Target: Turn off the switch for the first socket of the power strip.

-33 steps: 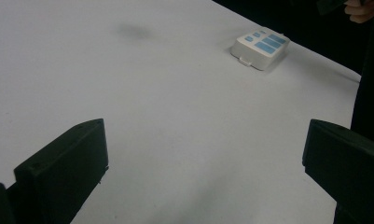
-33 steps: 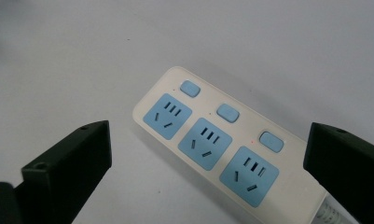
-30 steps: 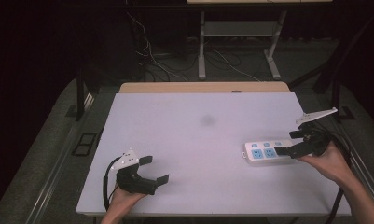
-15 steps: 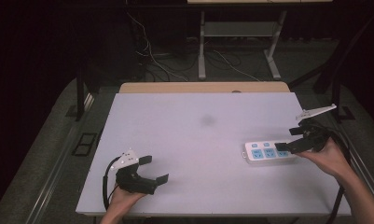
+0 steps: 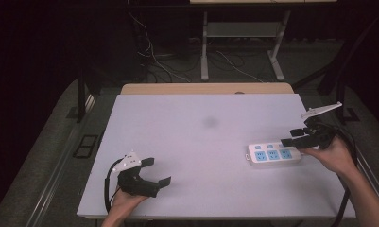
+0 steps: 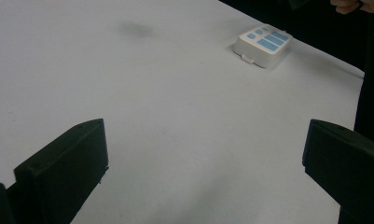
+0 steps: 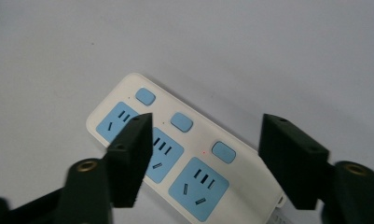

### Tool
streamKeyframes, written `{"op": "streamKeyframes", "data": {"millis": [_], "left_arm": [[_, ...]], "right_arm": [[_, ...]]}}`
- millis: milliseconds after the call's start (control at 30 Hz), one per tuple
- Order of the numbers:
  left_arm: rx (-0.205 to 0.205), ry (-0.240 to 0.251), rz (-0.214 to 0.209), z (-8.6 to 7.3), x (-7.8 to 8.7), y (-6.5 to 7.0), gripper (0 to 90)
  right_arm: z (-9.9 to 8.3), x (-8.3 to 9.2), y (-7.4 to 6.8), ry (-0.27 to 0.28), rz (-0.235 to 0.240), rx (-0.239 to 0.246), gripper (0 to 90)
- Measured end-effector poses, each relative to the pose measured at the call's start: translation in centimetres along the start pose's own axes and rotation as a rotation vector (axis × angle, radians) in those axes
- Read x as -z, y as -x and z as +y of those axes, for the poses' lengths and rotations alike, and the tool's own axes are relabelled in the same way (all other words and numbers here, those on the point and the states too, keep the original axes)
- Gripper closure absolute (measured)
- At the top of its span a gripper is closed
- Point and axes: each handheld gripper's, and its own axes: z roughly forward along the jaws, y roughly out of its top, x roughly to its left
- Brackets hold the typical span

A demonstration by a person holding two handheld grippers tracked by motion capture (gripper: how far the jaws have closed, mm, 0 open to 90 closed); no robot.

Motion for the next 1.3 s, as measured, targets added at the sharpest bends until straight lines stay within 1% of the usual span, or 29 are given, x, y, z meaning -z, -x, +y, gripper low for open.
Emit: {"op": "streamKeyframes", "data": {"millis": [167, 233, 333, 433, 533, 867, 1033, 1133, 1200, 1300], "left_arm": [[0.001, 0.001, 0.001, 0.0, 0.0, 0.0, 0.0], [-0.002, 0.000, 0.000, 0.0, 0.0, 0.0, 0.0], [-0.002, 0.000, -0.001, 0.0, 0.0, 0.0, 0.0], [-0.001, 0.001, -0.002, 0.0, 0.0, 0.0, 0.0], [-0.001, 0.001, -0.002, 0.0, 0.0, 0.0, 0.0], [-0.002, 0.002, -0.002, 0.0, 0.0, -0.1, 0.0], [-0.001, 0.001, -0.004, 0.0, 0.0, 0.0, 0.0], [0.012, 0.009, -0.010, 0.0, 0.0, -0.2, 0.0], [0.012, 0.011, -0.008, 0.0, 0.0, -0.2, 0.0], [0.012, 0.011, -0.008, 0.0, 0.0, -0.3, 0.0]], "right_arm": [[-0.1, -0.3, 0.4, -0.019, 0.017, 0.000, 58.6], [-0.1, -0.5, 0.5, -0.028, 0.043, 0.003, 66.5], [-0.1, -0.6, 0.6, -0.034, 0.053, 0.004, 78.2], [-0.1, -0.8, 0.8, -0.044, 0.053, 0.005, 86.0], [-0.1, -1.1, 1.0, -0.047, 0.051, 0.004, 89.6], [-0.2, -1.9, 1.5, -0.071, 0.058, 0.002, 89.6], [-0.1, -2.4, 1.7, -0.083, 0.053, 0.004, 89.6], [-0.2, -2.5, 1.9, -0.083, 0.049, -0.003, 89.6], [-0.3, -2.7, 2.1, -0.076, 0.049, -0.019, 89.6], [-0.6, -3.1, 2.2, -0.084, 0.048, -0.026, 89.6]]}}
